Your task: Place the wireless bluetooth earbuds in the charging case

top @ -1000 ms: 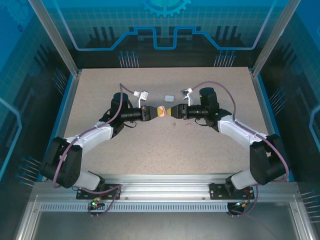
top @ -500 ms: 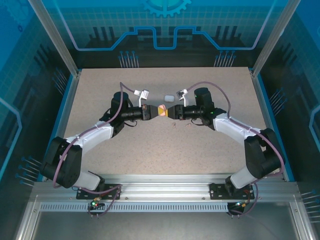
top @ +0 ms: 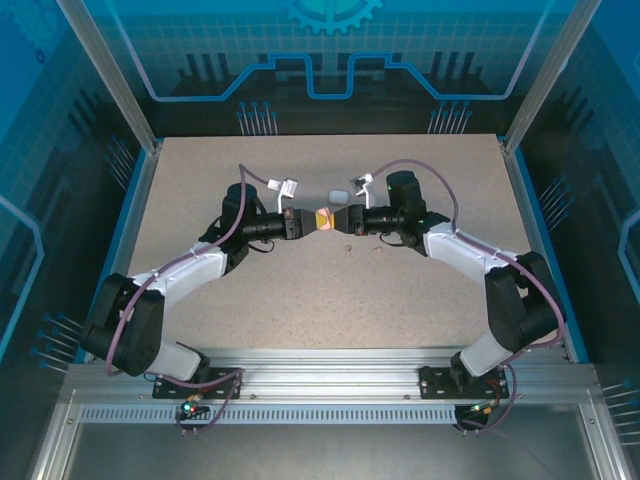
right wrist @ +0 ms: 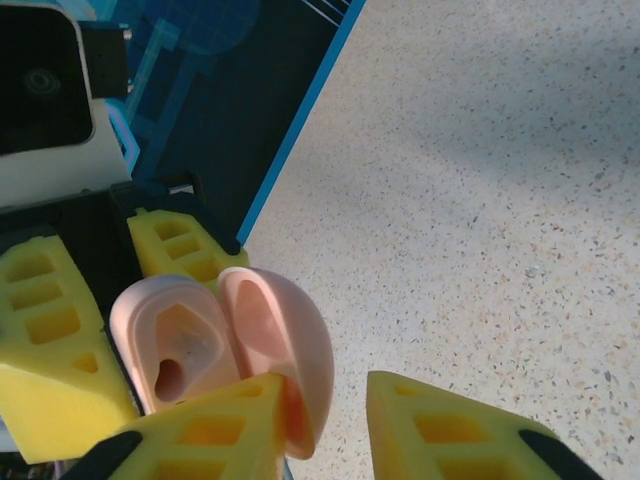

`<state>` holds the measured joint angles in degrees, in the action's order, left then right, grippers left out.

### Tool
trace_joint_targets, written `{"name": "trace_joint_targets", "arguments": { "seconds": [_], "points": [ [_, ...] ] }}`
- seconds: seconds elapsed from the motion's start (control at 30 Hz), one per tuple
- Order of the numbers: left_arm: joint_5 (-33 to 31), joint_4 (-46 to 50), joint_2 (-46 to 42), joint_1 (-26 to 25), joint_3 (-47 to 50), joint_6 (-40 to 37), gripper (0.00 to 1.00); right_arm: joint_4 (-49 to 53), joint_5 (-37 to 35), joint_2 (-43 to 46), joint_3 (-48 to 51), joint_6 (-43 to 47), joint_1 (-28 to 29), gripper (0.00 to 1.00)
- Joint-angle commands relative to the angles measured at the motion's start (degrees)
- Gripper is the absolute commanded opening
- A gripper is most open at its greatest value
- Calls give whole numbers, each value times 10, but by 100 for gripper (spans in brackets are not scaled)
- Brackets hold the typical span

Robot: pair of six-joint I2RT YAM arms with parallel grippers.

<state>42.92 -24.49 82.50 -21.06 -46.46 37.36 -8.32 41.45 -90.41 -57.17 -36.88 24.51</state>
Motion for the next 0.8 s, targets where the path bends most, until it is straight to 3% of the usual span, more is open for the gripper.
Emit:
{"name": "trace_joint_targets", "arguments": {
  "seconds": [0.0,0.1,0.2,0.23,0.33,0.4,0.5,0.57,0.77],
  "points": [
    [21,-26,-3,-9,-10,3,0,-14,3,-13,-18,-4,6,15],
    [18,-26,-1,-10,-11,4,0,-9,0,-13,-18,-1,6,0],
    [8,-20,2,-10,-12,4,0,2,-10,-11,-24,1,5,0],
    [5,-15,3,-10,-14,2,6,6,-12,-12,-26,3,5,0],
    [-17,1,0,-10,-17,-5,48,48,-34,-12,-43,22,5,0],
    [-30,17,-6,-9,-22,-17,71,93,-62,-11,-57,49,4,0],
    [-44,60,-22,-3,-37,-40,91,151,-94,-13,-73,91,-3,0],
    [-48,88,-35,7,-49,-57,99,175,-106,-16,-79,113,-13,0],
    [-46,199,-61,42,-101,-126,99,241,-160,-27,-94,183,-32,0]
  ]
}}
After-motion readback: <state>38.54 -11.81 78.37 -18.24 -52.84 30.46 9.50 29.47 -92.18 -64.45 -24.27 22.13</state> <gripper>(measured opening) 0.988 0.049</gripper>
